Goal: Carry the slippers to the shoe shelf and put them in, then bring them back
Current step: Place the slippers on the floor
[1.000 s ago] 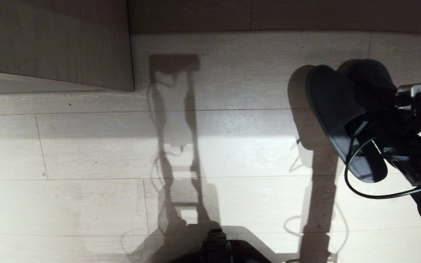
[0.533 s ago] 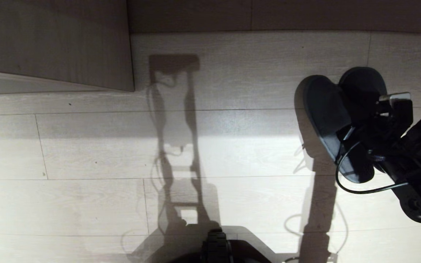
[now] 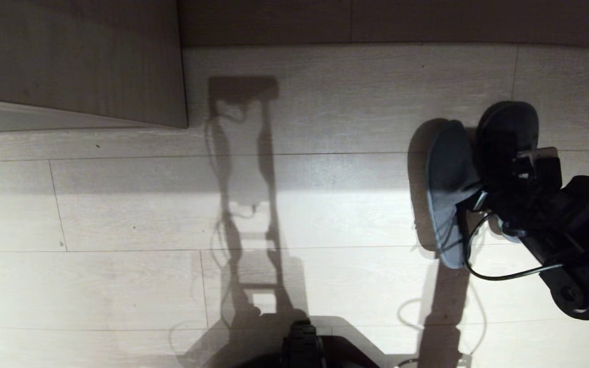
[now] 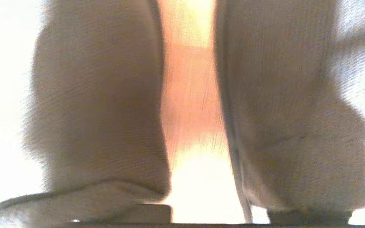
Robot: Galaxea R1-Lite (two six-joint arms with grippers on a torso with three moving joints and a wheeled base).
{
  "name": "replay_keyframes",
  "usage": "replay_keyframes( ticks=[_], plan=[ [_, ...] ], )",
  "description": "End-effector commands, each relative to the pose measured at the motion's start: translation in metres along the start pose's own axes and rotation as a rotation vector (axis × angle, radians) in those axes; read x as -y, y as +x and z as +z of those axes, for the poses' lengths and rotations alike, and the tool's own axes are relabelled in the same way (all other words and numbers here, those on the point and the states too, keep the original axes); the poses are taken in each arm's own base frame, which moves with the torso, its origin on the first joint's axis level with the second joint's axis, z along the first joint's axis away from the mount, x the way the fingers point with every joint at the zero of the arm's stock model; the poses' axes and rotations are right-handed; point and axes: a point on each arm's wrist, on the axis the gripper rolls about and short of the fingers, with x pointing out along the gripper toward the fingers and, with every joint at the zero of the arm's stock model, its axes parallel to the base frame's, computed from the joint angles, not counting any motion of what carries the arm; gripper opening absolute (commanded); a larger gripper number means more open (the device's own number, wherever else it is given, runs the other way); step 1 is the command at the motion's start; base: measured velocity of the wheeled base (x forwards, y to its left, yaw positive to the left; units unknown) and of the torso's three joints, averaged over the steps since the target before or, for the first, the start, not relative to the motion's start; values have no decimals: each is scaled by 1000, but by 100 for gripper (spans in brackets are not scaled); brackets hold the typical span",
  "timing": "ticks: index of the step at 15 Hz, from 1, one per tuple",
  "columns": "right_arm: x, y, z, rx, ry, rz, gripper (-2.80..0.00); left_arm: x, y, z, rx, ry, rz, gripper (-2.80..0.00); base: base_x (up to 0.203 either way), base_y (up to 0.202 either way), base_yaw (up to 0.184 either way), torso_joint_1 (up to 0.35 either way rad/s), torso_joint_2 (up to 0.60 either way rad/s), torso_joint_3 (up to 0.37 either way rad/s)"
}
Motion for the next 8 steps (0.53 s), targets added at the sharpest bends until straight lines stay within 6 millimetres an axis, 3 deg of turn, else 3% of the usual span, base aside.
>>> replay_keyframes(
  ticks=[1, 3, 8],
  plan=[
    [-3, 1, -29, -97, 3, 12, 0, 0, 0, 0, 0, -1, 1, -280, 0, 0, 0, 0, 0, 0],
    [-4, -2, -33, -116, 3, 14, 0, 0, 0, 0, -1, -2, 1, -280, 0, 0, 0, 0, 0, 0],
    [-3, -10, -14, -72, -3, 9, 0, 0, 0, 0, -1, -2, 1, -280, 0, 0, 0, 0, 0, 0]
  ],
)
